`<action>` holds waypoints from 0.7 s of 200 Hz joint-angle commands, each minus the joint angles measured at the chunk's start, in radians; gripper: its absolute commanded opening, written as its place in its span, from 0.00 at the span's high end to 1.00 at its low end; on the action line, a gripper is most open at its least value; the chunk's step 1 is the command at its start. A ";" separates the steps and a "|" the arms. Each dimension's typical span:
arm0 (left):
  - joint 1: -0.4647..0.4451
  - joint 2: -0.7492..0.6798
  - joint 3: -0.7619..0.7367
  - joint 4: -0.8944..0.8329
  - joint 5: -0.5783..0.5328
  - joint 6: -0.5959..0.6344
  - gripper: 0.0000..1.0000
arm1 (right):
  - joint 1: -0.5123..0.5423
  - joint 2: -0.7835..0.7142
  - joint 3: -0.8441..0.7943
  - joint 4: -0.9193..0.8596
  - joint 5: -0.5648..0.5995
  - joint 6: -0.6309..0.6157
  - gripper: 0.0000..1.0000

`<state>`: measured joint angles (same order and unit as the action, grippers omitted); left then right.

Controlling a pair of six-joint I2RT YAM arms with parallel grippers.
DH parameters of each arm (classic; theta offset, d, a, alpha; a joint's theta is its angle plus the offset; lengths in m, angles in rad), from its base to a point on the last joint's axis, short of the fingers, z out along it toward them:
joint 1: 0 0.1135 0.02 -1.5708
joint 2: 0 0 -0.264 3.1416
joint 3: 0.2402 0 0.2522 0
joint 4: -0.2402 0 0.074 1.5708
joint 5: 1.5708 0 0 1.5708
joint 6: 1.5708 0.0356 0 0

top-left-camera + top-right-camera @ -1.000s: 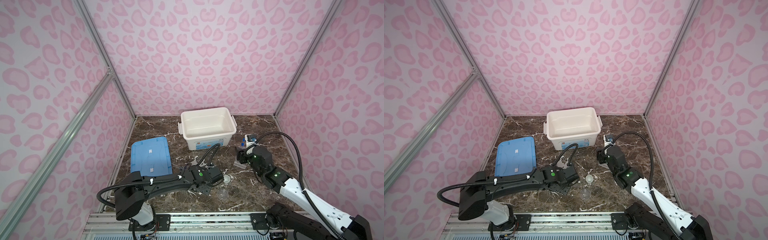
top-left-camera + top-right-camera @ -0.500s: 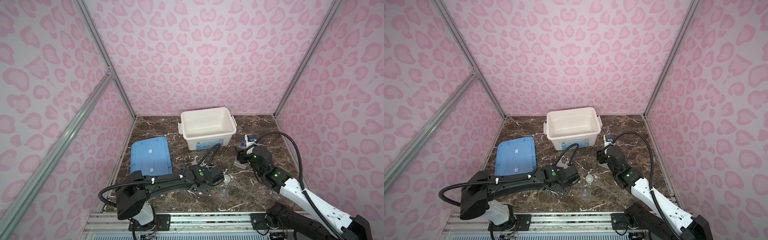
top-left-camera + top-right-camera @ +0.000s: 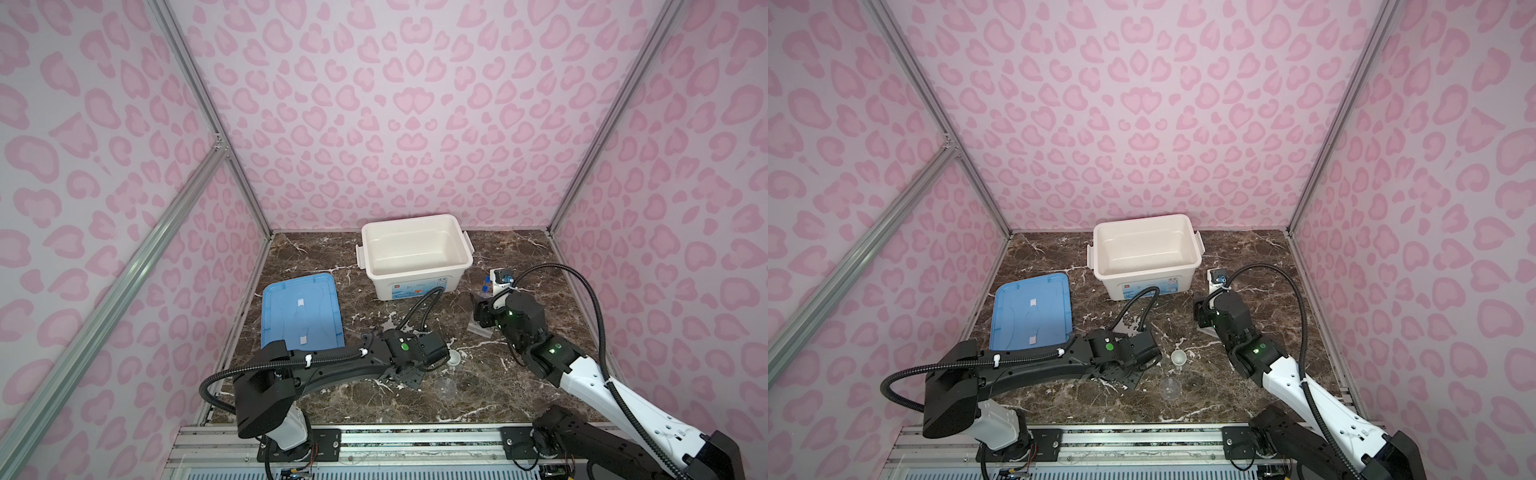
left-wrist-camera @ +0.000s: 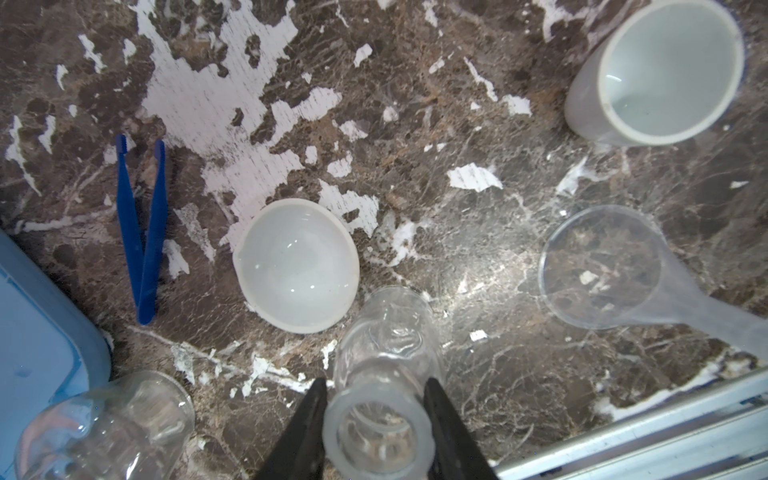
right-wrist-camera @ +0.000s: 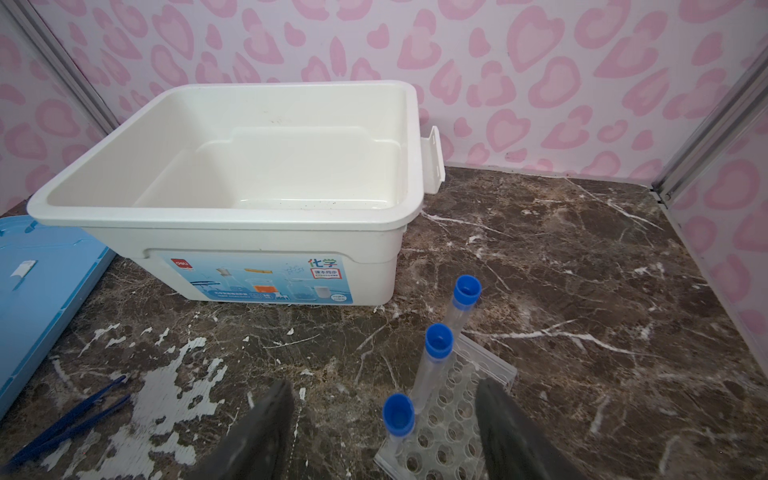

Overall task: Organize the chemistry lab equipment
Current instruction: 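Close the left gripper on the glass bottle's neck and lift it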

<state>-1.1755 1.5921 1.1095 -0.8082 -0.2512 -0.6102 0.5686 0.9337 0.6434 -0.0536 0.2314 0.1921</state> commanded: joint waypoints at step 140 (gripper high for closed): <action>0.070 0.151 0.213 0.034 -0.092 0.180 0.70 | -0.001 -0.015 0.003 -0.019 0.017 -0.003 0.29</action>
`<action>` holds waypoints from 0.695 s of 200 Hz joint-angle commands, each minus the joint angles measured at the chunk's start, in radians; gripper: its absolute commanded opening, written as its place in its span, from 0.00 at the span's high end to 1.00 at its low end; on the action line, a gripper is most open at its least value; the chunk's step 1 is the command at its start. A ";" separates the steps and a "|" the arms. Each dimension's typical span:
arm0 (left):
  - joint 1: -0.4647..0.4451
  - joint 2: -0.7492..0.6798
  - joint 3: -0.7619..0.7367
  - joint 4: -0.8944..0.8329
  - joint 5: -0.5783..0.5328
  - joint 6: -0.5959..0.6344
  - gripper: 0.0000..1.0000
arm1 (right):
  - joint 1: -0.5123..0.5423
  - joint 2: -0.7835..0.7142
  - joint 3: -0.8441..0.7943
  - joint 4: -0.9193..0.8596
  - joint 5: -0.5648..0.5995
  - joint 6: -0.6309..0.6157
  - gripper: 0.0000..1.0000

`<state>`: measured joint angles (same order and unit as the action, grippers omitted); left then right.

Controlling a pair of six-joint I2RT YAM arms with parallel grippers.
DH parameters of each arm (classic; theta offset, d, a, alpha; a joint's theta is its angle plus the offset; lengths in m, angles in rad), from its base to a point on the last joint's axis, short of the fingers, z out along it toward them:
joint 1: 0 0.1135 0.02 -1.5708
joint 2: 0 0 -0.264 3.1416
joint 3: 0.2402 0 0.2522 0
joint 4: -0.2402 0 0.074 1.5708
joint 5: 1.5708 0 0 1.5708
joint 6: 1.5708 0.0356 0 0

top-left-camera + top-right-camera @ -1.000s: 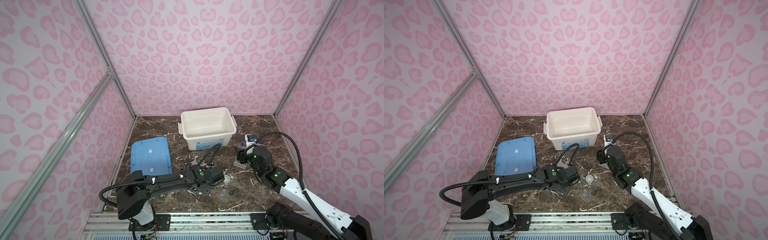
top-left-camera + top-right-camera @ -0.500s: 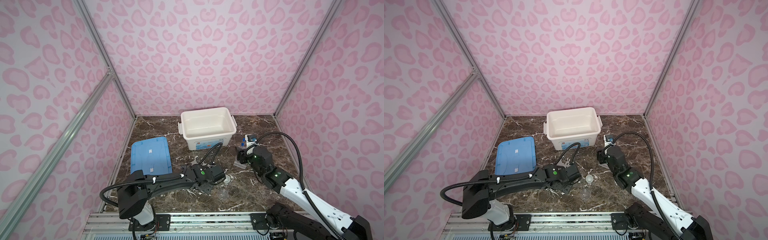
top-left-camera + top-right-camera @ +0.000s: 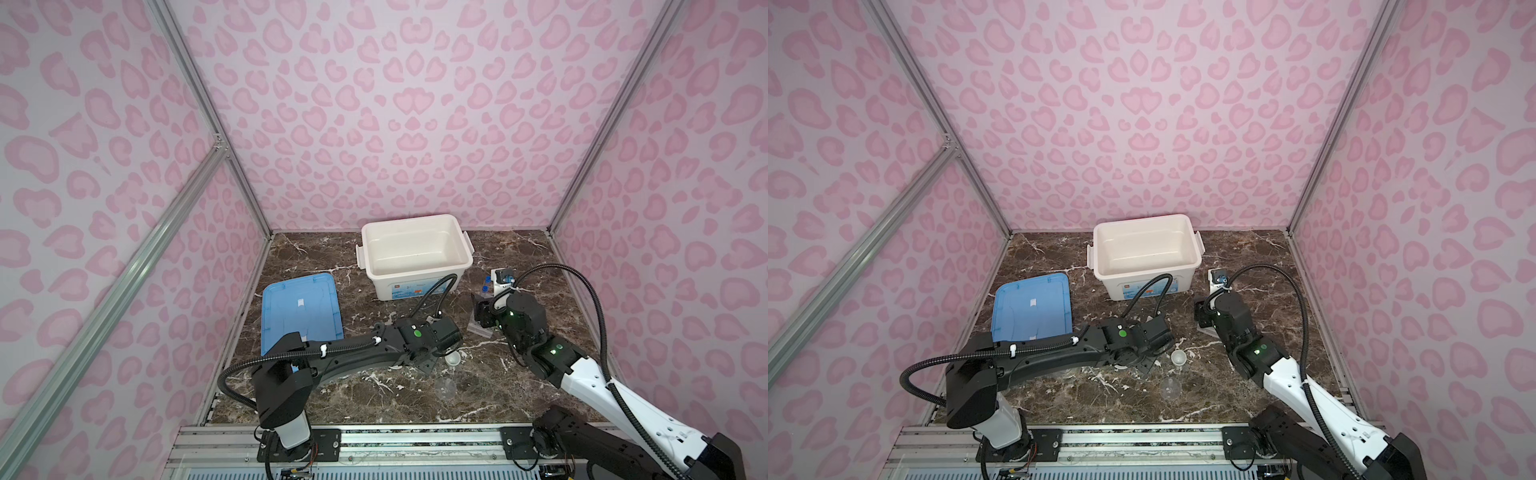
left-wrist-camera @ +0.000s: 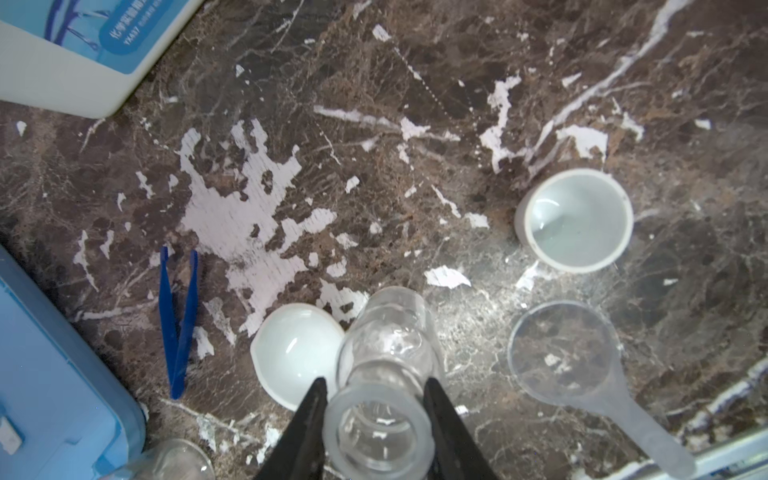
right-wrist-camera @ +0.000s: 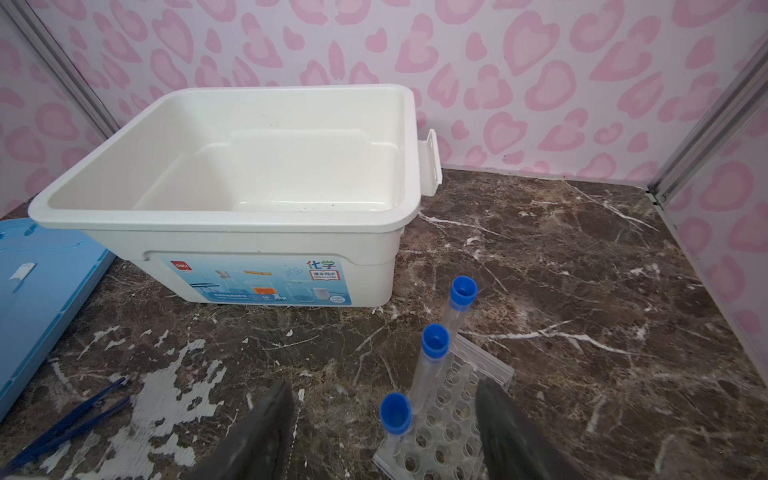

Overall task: Organize the chemistry lab equipment
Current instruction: 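Close the left gripper on the glass bottle's neck and lift it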

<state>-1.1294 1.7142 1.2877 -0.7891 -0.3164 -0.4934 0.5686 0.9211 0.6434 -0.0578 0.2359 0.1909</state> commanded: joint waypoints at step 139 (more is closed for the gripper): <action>0.125 0.150 0.110 0.049 0.029 0.209 0.65 | -0.004 0.019 0.006 -0.014 0.023 0.000 0.29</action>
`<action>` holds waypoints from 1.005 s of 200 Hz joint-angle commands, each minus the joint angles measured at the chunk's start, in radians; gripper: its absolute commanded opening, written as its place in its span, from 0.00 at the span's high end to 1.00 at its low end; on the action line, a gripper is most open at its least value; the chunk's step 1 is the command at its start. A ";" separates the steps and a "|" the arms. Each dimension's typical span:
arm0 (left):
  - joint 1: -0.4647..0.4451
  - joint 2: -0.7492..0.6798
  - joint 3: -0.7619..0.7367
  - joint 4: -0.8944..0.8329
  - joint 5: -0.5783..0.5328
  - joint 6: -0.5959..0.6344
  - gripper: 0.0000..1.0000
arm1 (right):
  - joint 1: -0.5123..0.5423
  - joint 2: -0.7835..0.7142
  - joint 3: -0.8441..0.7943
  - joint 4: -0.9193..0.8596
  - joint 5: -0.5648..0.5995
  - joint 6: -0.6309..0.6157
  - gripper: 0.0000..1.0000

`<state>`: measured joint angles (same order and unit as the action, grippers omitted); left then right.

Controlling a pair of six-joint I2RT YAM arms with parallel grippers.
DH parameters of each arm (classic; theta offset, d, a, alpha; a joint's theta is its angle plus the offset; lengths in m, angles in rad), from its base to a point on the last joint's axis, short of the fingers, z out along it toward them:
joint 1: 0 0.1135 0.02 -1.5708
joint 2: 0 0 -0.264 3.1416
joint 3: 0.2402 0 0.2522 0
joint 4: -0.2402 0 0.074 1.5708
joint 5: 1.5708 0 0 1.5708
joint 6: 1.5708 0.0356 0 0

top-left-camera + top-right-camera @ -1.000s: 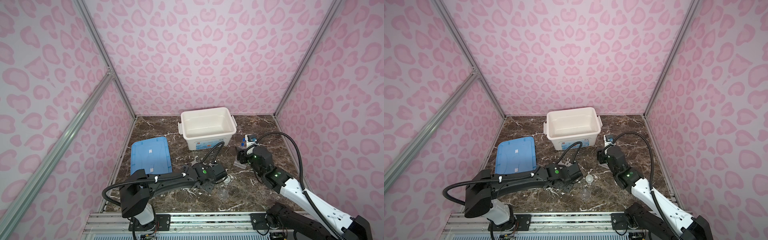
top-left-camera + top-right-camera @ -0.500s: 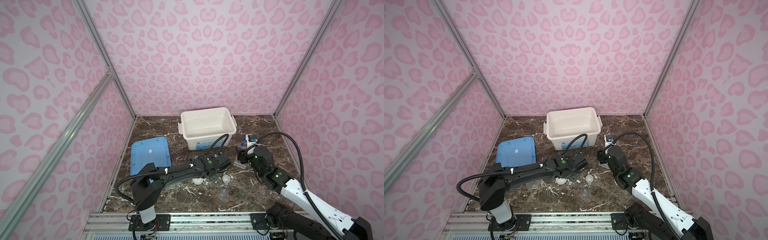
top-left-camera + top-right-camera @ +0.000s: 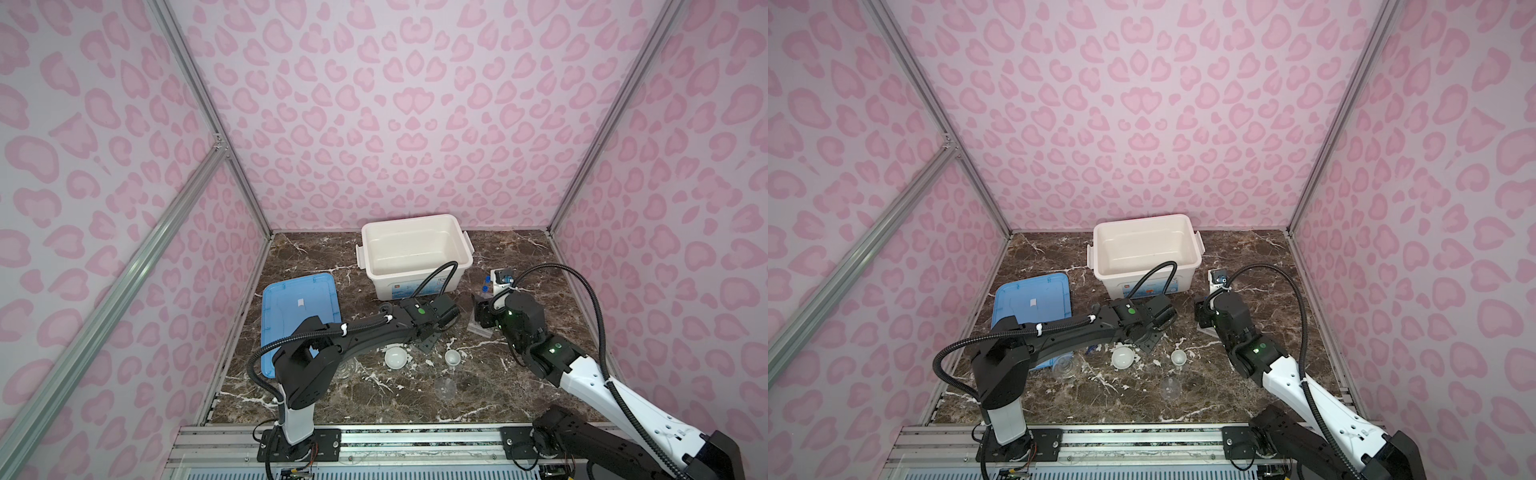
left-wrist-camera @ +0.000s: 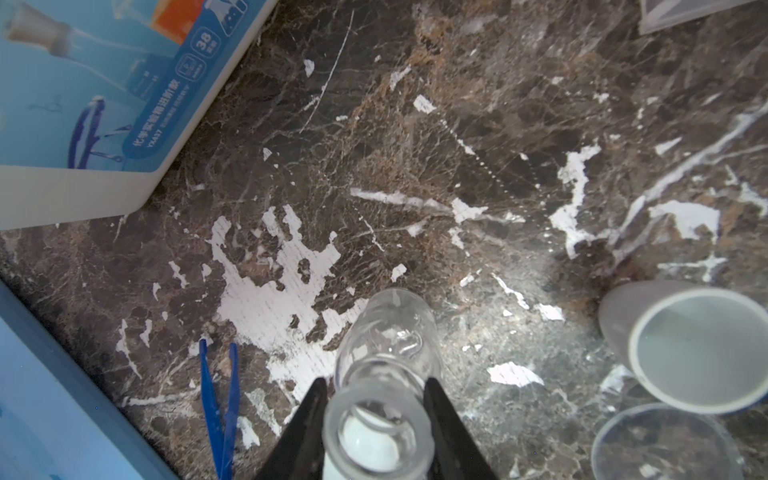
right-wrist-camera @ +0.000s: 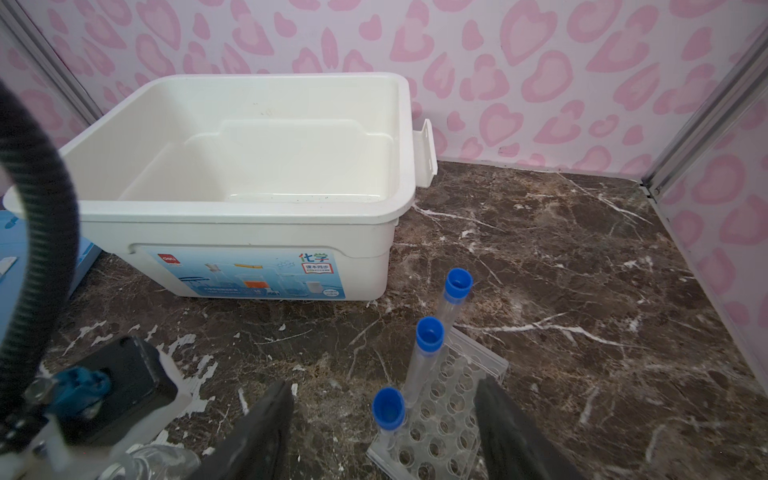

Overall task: Organize the chemistry lab equipment
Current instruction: 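Close the left gripper on the glass bottle's neck and lift it, then carry the held glass bottle with the left gripper toward the white bin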

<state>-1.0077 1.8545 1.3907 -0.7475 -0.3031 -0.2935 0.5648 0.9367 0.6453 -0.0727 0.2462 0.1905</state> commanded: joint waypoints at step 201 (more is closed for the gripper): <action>0.030 -0.027 0.021 -0.038 0.114 -0.093 0.36 | -0.013 -0.013 -0.003 -0.006 0.012 0.004 0.29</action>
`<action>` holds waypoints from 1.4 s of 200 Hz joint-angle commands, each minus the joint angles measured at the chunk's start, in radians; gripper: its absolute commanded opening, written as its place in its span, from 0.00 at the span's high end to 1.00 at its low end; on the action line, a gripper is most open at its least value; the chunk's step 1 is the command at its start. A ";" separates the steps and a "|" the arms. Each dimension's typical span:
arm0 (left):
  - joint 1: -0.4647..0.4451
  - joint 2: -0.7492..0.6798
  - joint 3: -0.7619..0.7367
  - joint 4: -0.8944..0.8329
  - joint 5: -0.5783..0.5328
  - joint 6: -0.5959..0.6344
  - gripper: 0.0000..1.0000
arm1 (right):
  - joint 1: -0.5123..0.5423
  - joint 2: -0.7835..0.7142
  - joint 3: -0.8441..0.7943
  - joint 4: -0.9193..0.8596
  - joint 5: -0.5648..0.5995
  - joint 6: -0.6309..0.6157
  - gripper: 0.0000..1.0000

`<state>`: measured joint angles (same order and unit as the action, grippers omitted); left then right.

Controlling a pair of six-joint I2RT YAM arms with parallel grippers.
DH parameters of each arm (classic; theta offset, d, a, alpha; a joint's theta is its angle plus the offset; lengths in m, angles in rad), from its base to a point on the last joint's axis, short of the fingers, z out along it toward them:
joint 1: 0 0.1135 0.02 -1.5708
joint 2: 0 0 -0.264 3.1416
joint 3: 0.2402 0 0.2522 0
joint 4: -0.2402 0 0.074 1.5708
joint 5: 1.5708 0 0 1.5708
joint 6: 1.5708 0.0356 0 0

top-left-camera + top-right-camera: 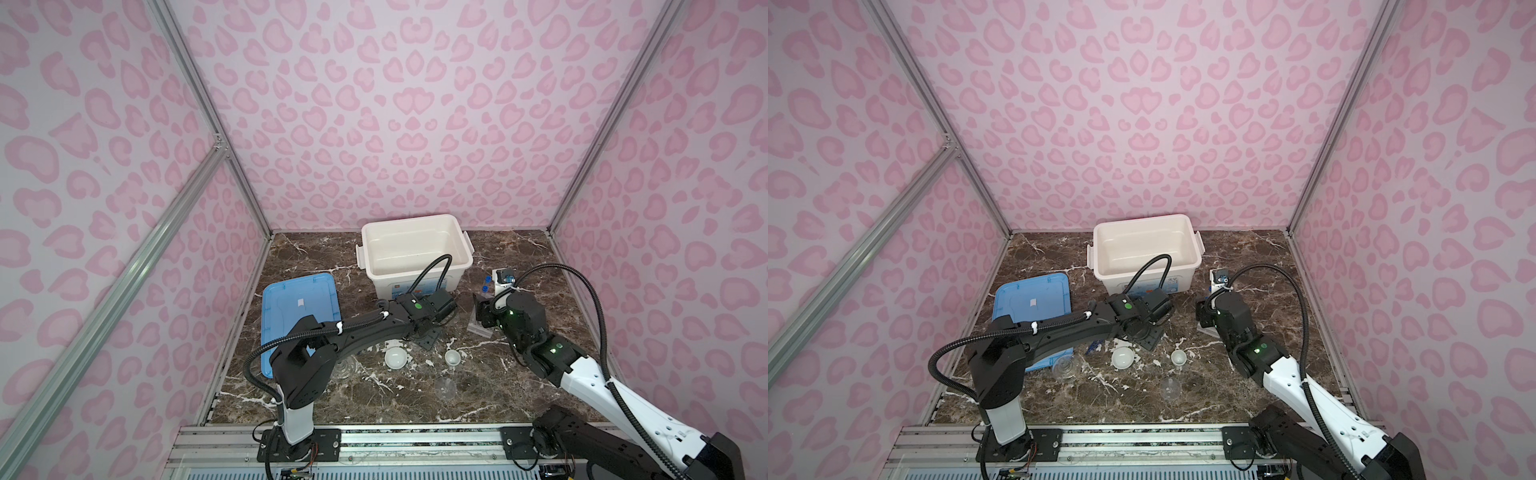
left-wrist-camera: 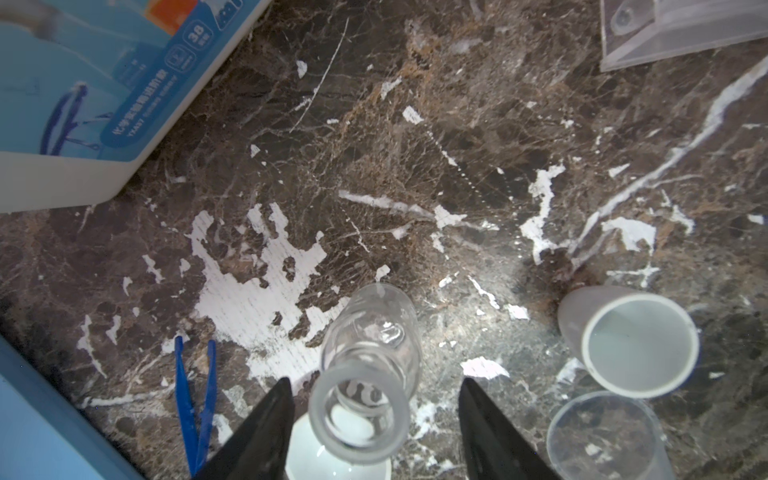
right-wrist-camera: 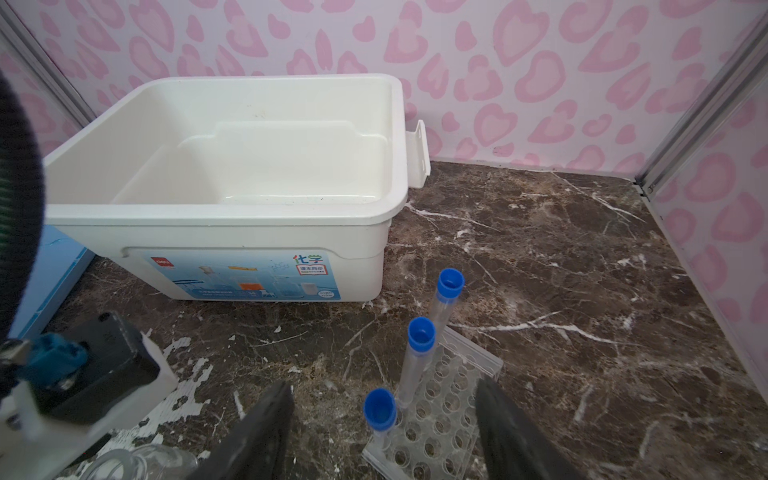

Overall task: Organize the chemistry lab equipment
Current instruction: 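Carry the held glass bottle with the left gripper toward the white bin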

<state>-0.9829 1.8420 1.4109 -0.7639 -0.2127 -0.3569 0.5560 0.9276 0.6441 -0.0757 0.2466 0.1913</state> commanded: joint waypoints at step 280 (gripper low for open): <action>0.039 0.033 0.034 -0.022 0.060 -0.033 0.58 | -0.012 0.000 -0.008 -0.004 0.006 0.006 0.29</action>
<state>-0.9436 1.8679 1.4307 -0.7685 -0.1539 -0.3916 0.5449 0.9260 0.6430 -0.0795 0.2459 0.1963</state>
